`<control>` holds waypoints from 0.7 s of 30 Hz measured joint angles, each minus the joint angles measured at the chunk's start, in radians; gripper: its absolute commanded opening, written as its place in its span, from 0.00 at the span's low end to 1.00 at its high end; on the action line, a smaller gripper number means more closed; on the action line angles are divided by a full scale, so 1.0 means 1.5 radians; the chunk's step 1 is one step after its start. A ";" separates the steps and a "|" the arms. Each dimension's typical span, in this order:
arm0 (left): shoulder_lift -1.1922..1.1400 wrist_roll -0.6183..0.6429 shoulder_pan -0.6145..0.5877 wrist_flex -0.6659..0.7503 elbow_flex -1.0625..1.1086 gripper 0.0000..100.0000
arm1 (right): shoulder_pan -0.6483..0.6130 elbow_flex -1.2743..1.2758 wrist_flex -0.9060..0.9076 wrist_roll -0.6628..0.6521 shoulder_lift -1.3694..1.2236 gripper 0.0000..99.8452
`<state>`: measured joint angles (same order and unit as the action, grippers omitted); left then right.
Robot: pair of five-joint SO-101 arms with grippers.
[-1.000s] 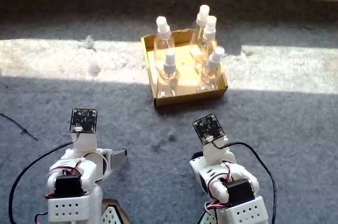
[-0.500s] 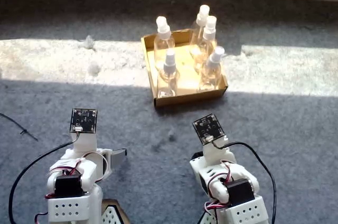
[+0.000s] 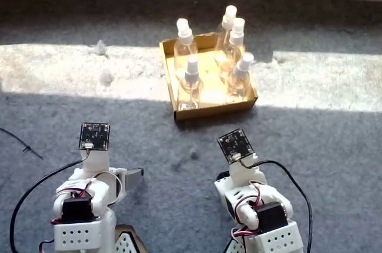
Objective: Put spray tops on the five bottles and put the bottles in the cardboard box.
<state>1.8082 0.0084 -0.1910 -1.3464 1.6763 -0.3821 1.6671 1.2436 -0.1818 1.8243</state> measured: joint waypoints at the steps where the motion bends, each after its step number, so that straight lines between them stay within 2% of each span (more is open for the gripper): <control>1: 0.000 0.000 0.000 0.000 0.000 0.34 | 0.000 0.000 0.000 -0.001 0.000 0.00; 21: 0.000 0.000 0.000 0.000 0.000 0.34 | 0.036 0.000 0.000 -0.001 0.000 0.00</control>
<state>1.8082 0.0084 -0.1910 -1.3464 1.6763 -0.3284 1.6671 1.2436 -0.1834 1.8243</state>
